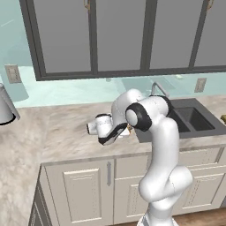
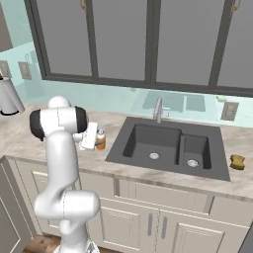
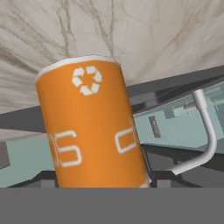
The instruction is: Restock the sink supplies by placing the sponge and soap dispenser on the counter and next to the sink. Make sure the soap dispenser is upright.
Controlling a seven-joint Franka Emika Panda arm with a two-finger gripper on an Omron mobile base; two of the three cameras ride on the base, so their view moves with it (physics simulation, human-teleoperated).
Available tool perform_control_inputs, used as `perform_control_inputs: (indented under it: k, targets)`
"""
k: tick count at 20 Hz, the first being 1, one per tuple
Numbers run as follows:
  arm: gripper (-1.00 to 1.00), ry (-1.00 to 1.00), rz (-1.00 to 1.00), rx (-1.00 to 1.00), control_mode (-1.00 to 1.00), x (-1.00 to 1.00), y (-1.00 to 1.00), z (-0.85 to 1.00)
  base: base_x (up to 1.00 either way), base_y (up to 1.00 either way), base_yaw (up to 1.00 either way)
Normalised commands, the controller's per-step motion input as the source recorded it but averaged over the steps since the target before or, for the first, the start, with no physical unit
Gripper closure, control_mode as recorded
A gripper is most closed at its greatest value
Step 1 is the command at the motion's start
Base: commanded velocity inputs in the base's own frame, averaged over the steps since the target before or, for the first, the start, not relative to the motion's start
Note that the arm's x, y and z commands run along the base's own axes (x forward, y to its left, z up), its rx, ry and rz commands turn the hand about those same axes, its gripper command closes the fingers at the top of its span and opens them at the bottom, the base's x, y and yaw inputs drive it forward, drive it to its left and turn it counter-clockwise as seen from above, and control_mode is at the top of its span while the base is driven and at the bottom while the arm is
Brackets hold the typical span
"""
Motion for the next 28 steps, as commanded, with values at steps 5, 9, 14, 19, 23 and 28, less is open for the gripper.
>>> perform_control_inputs:
  k: [5, 9, 14, 19, 23, 28]
  targets:
    - [-1.0, -0.01, 0.01, 0.0, -1.0, 0.0, 0.0, 0.0, 0.0, 0.0, 0.0]
    - [-1.0, -0.02, 0.01, 0.0, -1.0, 0.0, 0.0, 0.0, 0.0, 0.0, 0.0]
    - [-1.0, 0.0, 0.0, 0.0, -1.0, 0.0, 0.06, 0.0, 0.0, 0.0, 0.0]
    - [-1.0, -0.02, 0.0, 0.0, -1.0, 0.0, 0.11, 0.0, 0.0, 0.0, 0.0]
    - [-1.0, -0.05, 0.0, 0.0, -1.0, 0.0, 0.2, 0.0, 0.0, 0.0, 0.0]
    - [-1.0, -0.08, 0.0, 0.0, -1.0, 0.0, 0.19, 0.0, 0.0, 0.0, 0.0]
